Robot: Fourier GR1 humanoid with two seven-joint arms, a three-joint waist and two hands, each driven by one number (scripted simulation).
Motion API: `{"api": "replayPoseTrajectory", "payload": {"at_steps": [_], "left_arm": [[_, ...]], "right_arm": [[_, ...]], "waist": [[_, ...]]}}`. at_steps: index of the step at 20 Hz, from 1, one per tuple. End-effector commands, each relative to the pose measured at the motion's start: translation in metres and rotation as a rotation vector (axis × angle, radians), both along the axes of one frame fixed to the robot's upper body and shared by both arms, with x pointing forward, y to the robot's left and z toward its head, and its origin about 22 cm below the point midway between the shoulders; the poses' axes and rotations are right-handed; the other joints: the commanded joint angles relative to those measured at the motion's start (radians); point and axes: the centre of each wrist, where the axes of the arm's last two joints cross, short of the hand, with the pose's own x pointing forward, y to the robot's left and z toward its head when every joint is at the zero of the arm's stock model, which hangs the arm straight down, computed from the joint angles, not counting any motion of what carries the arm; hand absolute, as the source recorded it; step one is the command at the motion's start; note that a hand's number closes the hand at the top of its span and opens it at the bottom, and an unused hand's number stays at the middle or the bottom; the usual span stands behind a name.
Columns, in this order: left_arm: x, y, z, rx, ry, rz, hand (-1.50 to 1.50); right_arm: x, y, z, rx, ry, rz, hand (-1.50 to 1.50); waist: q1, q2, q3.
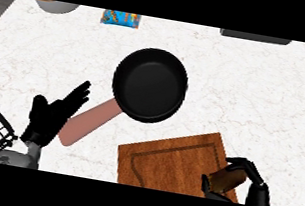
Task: Pick the sweet potato from the cutting board and place it in the pot
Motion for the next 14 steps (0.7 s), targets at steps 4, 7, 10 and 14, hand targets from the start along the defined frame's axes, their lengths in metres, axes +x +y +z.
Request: {"api": "replayPoseTrajectory", "payload": {"at_steps": [4,7,10,14], "left_arm": [[0.005,0.003,0.01,-0.006,-0.008,-0.003,0.0],[0.01,-0.007,-0.001,0.005,-0.023,0.005,0.0],[0.011,0.009,0.002,-0.004,0.003,0.011,0.0],[-0.001,-0.009,-0.007,0.003,-0.012,-0.024,0.0]], "right_arm": [[-0.058,0.049,0.046,-0.101,-0.091,-0.008,1.5],[-0.073,0.055,0.064,-0.208,-0.113,-0.031,1.5],[-0.06,0.06,0.089,-0.254,-0.126,-0.047,1.5],[-0.056,0.071,0.125,-0.376,-0.147,-0.087,1.5]], "waist": [[0.012,0.007,0.001],[0.004,0.008,0.0],[0.015,0.01,0.001],[0.019,0.011,-0.001]]}}
